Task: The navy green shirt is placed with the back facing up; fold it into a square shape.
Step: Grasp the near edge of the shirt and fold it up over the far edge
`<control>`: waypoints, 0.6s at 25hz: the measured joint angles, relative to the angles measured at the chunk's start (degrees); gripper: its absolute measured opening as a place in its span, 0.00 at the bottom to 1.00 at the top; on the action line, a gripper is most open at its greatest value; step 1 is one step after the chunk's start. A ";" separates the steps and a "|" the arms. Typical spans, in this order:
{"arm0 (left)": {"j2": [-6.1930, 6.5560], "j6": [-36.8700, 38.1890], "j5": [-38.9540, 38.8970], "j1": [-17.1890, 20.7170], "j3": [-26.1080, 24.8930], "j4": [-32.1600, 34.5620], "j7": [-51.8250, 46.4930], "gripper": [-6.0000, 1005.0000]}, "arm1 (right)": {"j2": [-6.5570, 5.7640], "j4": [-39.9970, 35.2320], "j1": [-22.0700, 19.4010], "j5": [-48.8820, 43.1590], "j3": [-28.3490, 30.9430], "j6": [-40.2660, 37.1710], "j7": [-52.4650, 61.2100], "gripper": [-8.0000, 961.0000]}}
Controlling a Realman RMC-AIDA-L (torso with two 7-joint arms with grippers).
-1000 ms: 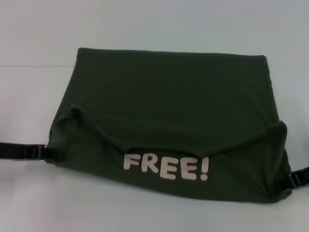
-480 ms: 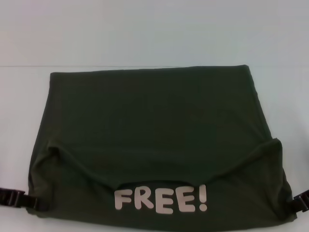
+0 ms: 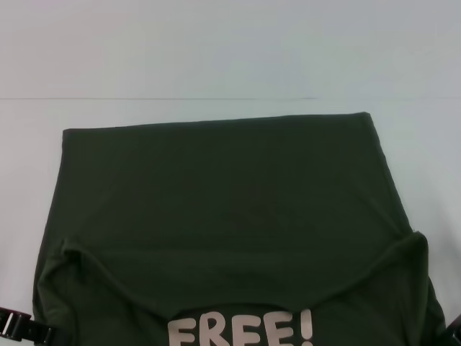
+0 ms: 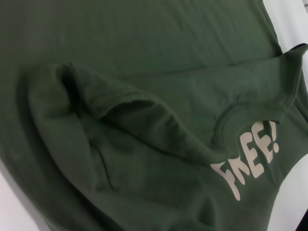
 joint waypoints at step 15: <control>0.44 2.74 2.94 -0.87 -0.23 -0.50 0.77 0.09 | 0.26 -0.17 -0.26 -0.04 0.61 -1.33 -0.94 0.07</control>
